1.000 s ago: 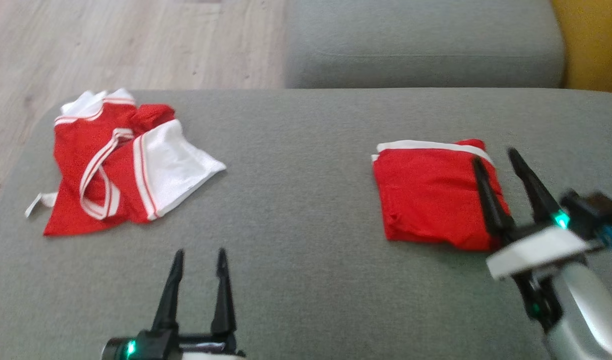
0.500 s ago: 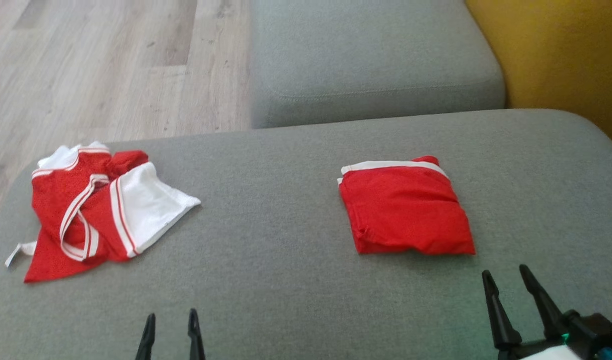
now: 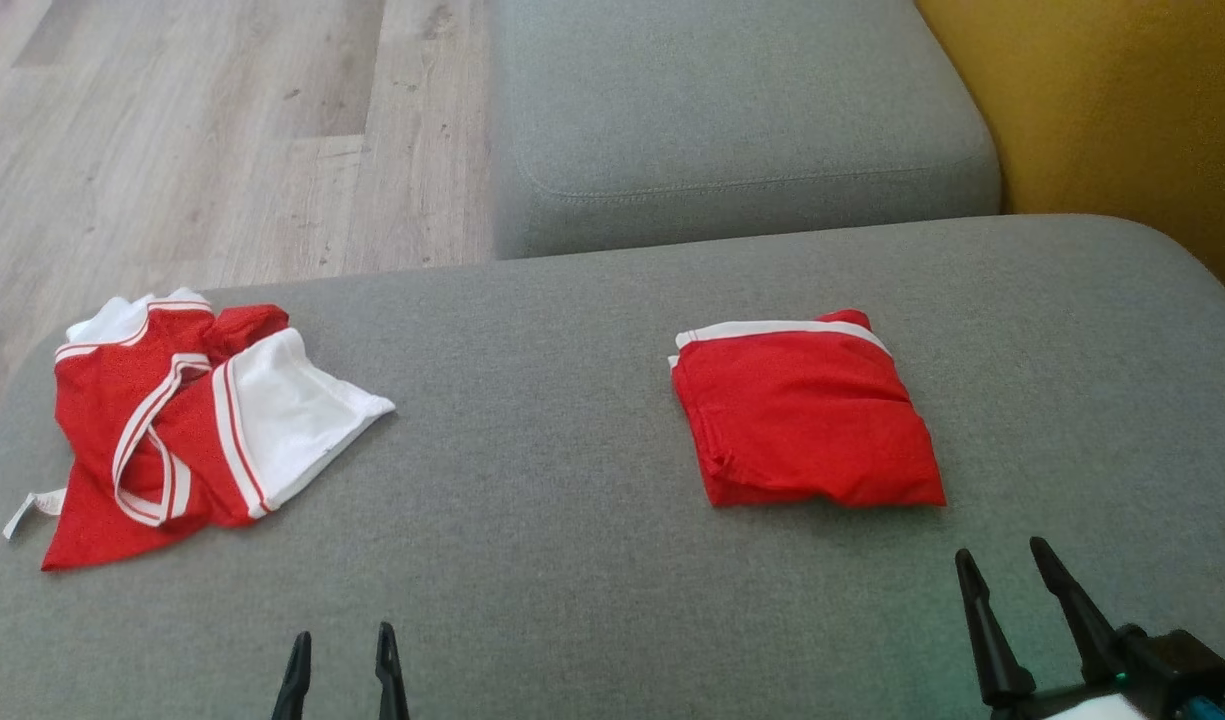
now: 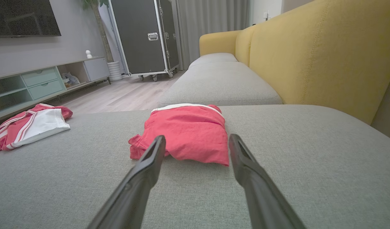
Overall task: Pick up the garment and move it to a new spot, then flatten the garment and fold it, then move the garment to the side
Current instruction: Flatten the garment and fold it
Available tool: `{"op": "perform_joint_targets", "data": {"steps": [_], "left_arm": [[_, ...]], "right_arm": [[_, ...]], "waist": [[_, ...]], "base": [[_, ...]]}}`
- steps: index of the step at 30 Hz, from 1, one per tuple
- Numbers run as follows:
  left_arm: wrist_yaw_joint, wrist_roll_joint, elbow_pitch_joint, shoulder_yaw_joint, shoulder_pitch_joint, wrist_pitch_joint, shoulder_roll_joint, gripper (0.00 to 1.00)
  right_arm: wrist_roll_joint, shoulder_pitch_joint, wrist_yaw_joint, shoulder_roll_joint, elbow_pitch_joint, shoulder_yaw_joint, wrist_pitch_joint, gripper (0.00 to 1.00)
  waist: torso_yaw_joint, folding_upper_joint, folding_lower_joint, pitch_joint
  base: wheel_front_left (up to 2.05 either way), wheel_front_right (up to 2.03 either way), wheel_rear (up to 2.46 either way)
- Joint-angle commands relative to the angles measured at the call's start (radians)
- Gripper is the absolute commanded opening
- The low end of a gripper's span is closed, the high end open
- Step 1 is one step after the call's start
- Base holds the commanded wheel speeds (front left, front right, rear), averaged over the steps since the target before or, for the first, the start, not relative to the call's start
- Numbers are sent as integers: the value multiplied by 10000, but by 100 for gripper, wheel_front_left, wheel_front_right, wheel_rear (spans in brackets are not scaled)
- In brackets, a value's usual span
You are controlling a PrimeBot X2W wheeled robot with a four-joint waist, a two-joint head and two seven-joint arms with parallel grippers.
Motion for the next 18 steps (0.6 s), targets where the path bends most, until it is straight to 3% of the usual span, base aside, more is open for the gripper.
{"op": "perform_joint_targets", "data": {"steps": [1,18], "left_arm": [[-31,117,-264,225,-497,-51,-69,100],[-114,274,-251,221,-490,-51,-70,100]], "right_arm": [[-59,-533,-7,-130,-251,197,-108,100],[-320,-579,-7,-22,-101,253,-108,100]], "waist": [[3,-1,0,23],[126,-1,0,-30]], "base": [[0,0,0],[0,0,0]]}}
